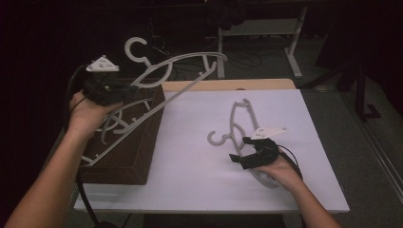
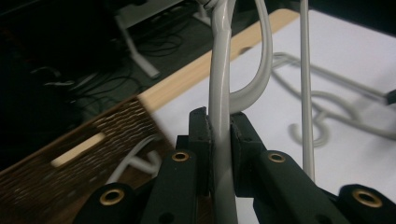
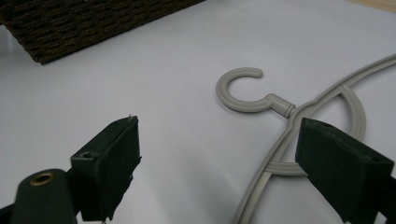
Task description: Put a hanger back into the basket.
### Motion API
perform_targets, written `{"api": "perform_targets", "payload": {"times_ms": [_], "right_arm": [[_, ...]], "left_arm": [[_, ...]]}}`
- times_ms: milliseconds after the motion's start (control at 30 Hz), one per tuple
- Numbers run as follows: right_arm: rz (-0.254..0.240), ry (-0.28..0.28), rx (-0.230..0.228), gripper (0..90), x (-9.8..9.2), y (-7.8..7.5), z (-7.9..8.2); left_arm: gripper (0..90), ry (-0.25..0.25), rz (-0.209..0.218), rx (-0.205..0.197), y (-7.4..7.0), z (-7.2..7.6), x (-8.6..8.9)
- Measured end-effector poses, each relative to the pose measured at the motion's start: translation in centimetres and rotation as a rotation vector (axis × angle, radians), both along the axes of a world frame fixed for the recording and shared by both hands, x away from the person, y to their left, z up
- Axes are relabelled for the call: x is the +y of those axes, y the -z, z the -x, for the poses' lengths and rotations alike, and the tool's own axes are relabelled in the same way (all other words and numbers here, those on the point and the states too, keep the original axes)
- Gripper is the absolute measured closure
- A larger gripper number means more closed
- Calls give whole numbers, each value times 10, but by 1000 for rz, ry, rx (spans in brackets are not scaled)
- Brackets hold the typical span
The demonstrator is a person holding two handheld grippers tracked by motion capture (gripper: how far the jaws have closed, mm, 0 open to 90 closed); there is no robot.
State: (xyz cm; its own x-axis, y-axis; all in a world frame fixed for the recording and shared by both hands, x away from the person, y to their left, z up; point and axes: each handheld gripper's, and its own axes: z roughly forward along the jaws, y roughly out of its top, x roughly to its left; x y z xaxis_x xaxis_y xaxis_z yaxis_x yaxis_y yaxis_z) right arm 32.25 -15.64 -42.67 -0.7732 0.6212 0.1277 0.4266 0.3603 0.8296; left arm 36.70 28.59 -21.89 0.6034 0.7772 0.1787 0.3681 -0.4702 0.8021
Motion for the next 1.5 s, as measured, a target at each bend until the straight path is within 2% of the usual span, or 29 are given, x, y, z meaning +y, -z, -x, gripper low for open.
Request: {"api": "perform_targets", "payload": {"times_ms": [167,333,433,500,600,733,767,900,1033,1333,1500], "right_arm": [[0,4,1,132,0,0,-1],[3,4,4,132,1,1,-1],[6,4,0,132,2,2,-2],[6,3,4,132,2,2,-2],[8,5,5,132,1,2,-3],[10,7,4,133,1,3,-3],[10,7,4,133,1,3,-3],[9,8,5,133,1,3,-3],[11,11,9,134,1,3,-4],[13,10,9,134,1,3,-4],[10,12,10,134,1,4,-4]], "left_arm": [[813,-81,-23,-19,-3,0,41],[813,-149,-14,-13,4,-2,82],[813,-177,-20,-6,12,-3,102],[813,-188,-45,-3,19,-4,112],[813,-202,-80,10,31,-4,125],[813,-229,-90,31,47,-5,139],[813,-229,-90,31,47,-5,139],[813,-260,-104,63,64,-5,151],[813,-256,-119,89,74,-5,154],[813,-256,-166,127,94,-12,146],[813,-248,-203,163,114,-18,140]]}}
